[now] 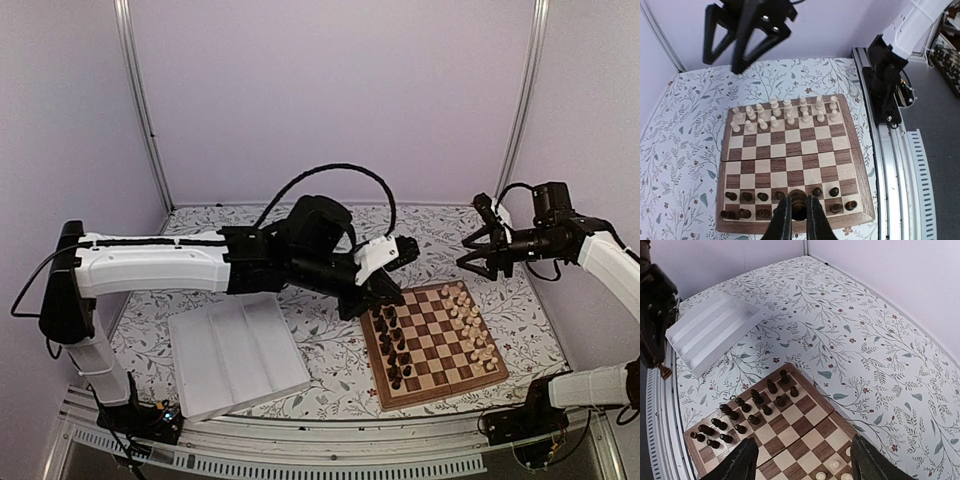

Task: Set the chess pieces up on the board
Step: Place the chess piece on the chessboard.

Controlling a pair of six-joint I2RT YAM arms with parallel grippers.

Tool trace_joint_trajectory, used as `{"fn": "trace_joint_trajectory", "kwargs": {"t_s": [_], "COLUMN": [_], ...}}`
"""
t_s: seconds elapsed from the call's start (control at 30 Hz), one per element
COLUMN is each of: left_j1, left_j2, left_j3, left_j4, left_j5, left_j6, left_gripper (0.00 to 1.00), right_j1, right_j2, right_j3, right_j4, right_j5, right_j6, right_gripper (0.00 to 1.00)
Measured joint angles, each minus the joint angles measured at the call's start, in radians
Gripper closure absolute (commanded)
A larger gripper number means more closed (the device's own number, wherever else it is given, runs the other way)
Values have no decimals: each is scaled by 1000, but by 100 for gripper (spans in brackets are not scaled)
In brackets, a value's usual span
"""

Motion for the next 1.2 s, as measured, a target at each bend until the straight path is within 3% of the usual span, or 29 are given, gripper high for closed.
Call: {"fn": "trace_joint_trajectory", "kwargs": {"t_s": [0.13,0.47,1.2], "left_j1": [-29,-87,-155], "left_j2": [108,327,544], "left_j3": [86,292,494], "left_j4": [-101,-319,-490], "left_j5": [27,78,56], "left_j6": [34,102,172], "left_gripper": [92,92,91], "right_j1": [-56,-57,-57], "right_j2": [15,36,36], "right_j3": [-55,-84,-96], "right_j4": [95,179,196], "right_j5": [40,111,119], "right_j6": [87,158,159], "right_gripper": [34,33,33]}}
